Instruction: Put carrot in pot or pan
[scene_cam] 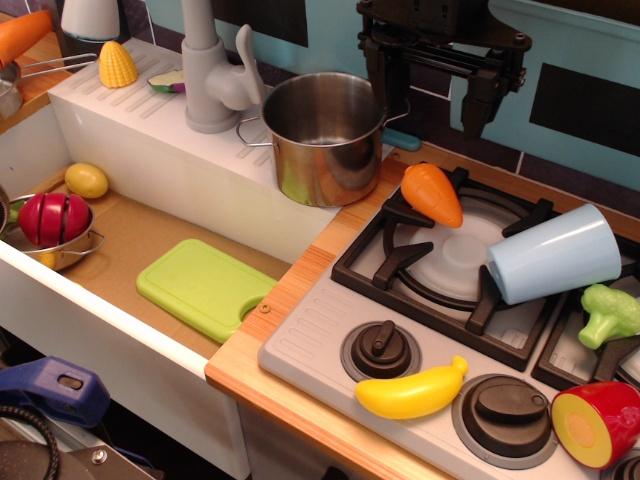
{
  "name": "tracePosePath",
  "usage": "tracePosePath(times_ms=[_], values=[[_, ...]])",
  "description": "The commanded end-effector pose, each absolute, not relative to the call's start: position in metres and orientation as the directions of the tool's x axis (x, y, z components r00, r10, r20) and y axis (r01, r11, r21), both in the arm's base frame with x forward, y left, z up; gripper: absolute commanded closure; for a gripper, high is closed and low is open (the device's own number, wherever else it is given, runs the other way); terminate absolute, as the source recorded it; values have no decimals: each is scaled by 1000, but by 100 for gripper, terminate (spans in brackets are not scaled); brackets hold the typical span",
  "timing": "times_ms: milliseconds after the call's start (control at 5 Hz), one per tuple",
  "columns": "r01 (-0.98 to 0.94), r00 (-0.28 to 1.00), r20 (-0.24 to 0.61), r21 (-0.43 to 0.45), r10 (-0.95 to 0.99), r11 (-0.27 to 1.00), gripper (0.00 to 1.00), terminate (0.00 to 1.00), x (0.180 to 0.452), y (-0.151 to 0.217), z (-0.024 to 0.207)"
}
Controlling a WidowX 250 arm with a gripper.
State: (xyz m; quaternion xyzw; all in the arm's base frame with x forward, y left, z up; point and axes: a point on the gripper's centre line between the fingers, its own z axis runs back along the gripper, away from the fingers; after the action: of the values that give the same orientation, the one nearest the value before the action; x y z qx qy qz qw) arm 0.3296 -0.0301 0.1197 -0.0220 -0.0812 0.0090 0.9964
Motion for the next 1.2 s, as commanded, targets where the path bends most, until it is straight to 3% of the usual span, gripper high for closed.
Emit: tracePosePath(times_ms=[0,400,1000], values=[[-14,987,162,-45,22,999,0,0,330,-30,120],[-146,967,210,-22,147,989,0,0,343,-37,106],[-134,961,237,-43,141,990,0,0,362,-33,91]])
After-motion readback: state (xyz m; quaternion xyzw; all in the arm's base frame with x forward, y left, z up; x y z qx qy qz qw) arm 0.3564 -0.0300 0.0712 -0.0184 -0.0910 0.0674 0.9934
